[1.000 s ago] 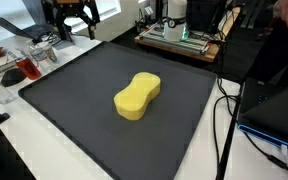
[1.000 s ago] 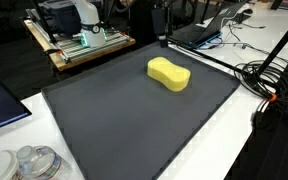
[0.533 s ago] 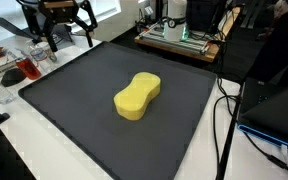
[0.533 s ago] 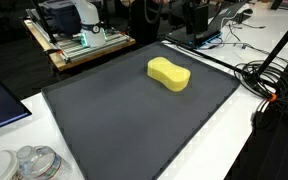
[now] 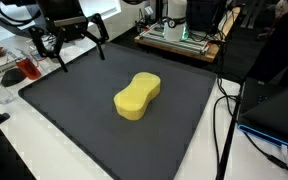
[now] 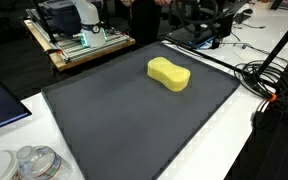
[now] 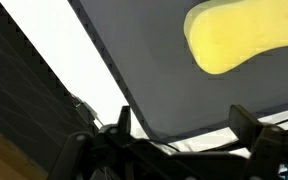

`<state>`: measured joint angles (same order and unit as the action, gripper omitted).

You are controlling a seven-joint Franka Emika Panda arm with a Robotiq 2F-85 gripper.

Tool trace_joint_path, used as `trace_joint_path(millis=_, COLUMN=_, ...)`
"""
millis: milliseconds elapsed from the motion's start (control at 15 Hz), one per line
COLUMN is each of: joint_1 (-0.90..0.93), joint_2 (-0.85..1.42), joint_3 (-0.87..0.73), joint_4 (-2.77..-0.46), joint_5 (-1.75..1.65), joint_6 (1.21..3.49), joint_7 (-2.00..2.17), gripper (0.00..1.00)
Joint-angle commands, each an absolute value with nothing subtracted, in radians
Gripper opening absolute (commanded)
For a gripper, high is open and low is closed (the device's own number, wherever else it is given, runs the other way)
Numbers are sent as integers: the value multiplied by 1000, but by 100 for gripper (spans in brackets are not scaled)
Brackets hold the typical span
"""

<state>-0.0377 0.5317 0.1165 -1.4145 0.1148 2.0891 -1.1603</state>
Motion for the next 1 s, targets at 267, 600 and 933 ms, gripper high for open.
trace_joint_path(millis=267, joint_1=23, joint_2=661, joint_3=133, joint_4=-1231, joint_5=-18, joint_6=1969, joint_7=-1281, gripper=100)
trace_joint_path(millis=600, joint_1=64, joint_2=715, joint_3=133, joint_4=-1134, joint_5=-80, joint_6=1835, joint_7=-1325, gripper=100)
trace_joint_path(millis=933, joint_1=120, joint_2=750, joint_3=124, joint_4=-1077, joint_5=-142, joint_6=1789, joint_7=-1328, gripper=100)
